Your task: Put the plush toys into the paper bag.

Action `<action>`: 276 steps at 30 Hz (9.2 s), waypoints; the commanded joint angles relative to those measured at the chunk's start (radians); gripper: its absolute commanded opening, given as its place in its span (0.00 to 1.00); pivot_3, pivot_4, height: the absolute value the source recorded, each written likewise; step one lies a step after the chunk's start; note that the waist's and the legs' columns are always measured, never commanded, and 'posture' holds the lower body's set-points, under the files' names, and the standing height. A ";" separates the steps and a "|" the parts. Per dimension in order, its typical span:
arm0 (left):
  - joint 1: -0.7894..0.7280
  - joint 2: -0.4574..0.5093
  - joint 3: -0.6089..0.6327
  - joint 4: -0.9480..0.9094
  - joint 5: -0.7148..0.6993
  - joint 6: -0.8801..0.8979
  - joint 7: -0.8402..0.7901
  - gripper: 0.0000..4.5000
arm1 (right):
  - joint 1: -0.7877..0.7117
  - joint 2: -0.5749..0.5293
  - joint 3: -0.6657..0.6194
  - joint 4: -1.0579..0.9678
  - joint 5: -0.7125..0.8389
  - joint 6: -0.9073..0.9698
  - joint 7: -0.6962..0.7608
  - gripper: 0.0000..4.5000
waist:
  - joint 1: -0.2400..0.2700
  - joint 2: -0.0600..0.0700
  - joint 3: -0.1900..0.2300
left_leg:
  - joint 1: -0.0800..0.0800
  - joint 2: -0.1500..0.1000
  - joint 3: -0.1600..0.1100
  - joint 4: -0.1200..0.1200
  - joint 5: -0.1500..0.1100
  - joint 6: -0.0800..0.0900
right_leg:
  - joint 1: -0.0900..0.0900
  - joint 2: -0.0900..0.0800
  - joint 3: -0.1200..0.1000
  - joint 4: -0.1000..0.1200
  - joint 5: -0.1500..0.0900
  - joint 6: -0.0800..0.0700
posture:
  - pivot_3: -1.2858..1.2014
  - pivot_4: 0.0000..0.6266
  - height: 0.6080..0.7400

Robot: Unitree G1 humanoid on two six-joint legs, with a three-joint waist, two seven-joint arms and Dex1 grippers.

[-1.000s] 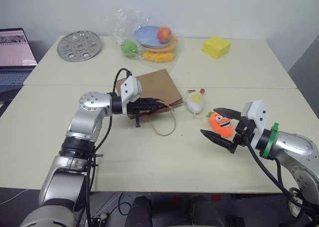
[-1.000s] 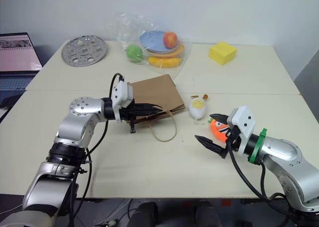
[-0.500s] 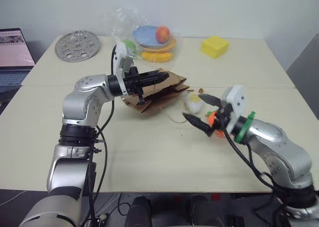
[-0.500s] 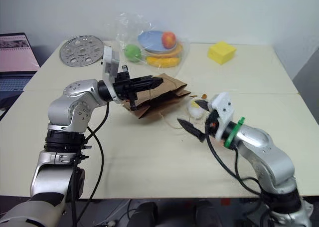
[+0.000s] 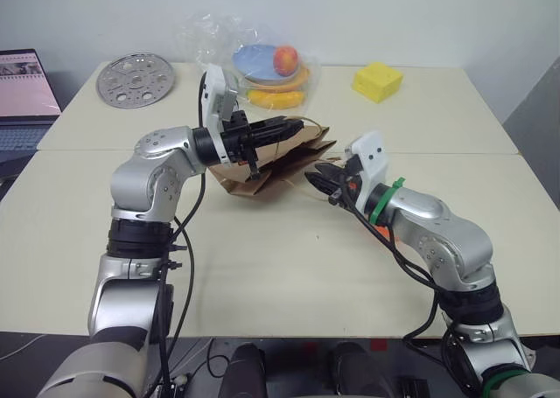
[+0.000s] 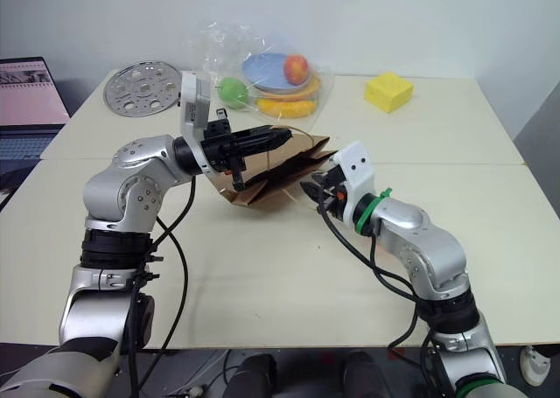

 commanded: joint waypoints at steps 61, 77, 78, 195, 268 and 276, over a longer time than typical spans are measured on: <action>-0.133 -0.014 0.204 0.120 -0.078 -0.088 0.259 0.00 | -0.088 0.319 0.100 0.496 -0.377 -0.357 -0.001 0.01 | -0.017 0.000 0.000 | 0.000 0.000 0.000 -0.002 0.000 0.000 | -0.001 0.000 0.000 0.001 0.000 0.000 | 0.52 0.24 1.00; -0.109 0.000 0.171 0.114 -0.036 -0.104 0.211 0.00 | -0.115 0.191 -0.174 -0.062 0.026 0.022 0.092 0.24 | -0.014 0.000 0.000 | 0.000 0.000 0.000 -0.002 0.000 0.000 | -0.001 0.000 -0.001 0.000 0.000 0.000 | 0.52 0.24 1.00; -0.108 0.004 0.171 0.112 -0.037 -0.101 0.208 0.00 | -0.125 0.167 -0.213 -0.076 0.056 0.051 0.090 0.30 | -0.012 0.000 0.000 | -0.001 0.000 0.000 -0.002 0.000 0.000 | -0.001 0.000 0.000 0.000 0.000 0.000 | 0.52 0.24 1.00; -0.047 0.020 0.158 -0.045 -0.179 0.036 0.114 0.00 | -0.422 0.387 -0.221 0.530 -0.028 0.099 -0.266 0.01 | -0.025 0.001 0.001 | -0.002 0.000 0.000 -0.006 0.000 0.000 | -0.005 0.000 0.000 -0.001 0.000 0.000 | 0.52 0.24 1.00; -0.022 0.017 0.068 0.019 -0.097 0.007 0.052 0.00 | 0.193 -0.407 -0.389 -0.266 0.193 0.186 0.176 0.00 | -0.011 0.000 0.001 | -0.006 -0.001 0.000 0.000 0.000 0.000 | -0.004 0.000 0.001 -0.002 0.000 0.001 | 0.52 0.24 1.00; -0.032 -0.001 0.061 0.021 -0.103 0.010 0.060 0.00 | -0.012 -0.267 -0.153 -0.117 0.130 0.160 0.122 0.00 | -0.014 0.000 0.001 | -0.005 0.000 0.000 0.000 0.000 0.000 | -0.003 0.000 0.001 -0.002 0.000 0.001 | 0.52 0.24 1.00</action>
